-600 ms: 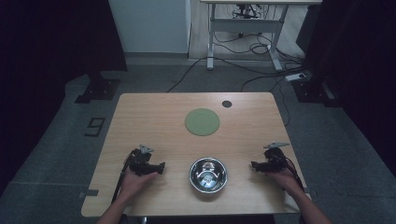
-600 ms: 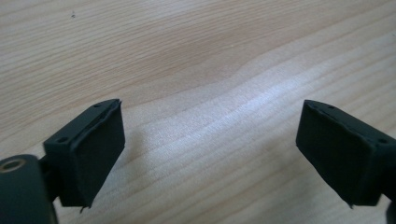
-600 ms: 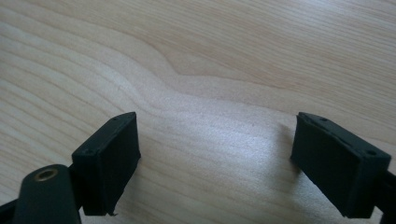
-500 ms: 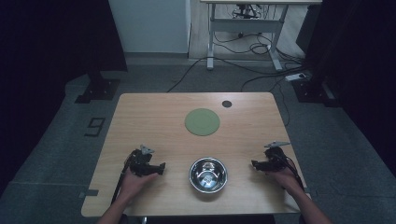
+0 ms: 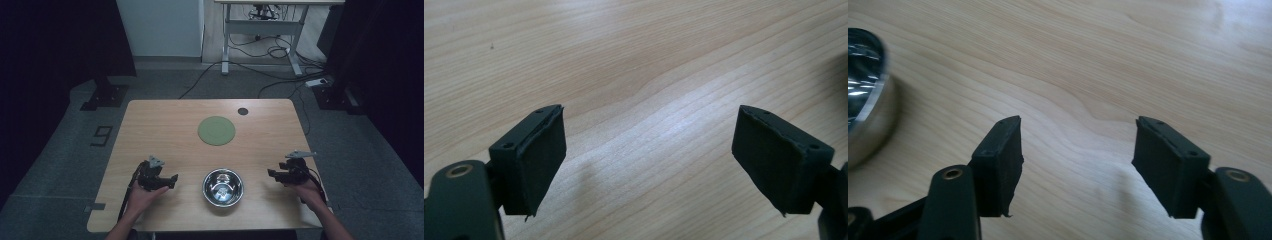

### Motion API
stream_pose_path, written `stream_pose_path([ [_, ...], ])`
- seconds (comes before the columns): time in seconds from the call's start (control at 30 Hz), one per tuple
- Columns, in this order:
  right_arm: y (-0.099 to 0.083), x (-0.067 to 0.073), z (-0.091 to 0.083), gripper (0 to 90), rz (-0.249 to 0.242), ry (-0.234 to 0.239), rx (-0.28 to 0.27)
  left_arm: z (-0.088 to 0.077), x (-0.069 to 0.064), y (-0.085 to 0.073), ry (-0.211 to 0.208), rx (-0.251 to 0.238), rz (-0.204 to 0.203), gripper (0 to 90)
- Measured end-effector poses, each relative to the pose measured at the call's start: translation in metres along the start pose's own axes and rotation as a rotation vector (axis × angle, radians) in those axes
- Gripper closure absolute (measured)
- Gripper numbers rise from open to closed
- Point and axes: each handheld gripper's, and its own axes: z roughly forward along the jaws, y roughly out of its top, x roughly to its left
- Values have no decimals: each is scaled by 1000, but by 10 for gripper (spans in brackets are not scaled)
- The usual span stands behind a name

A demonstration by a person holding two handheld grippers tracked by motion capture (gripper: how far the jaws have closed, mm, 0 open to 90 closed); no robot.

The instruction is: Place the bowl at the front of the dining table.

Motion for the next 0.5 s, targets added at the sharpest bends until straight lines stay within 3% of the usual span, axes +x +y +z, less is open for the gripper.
stream_pose_path([
  [0.2, 4, 13, -2, 410, -28, 49, -12, -4, -6, 1, -29, -9, 17, 151],
  [0.5, 12, 29, 6, 427, -50, 132, -10, 0, -10, 1, -52, 16, 25, 153],
])
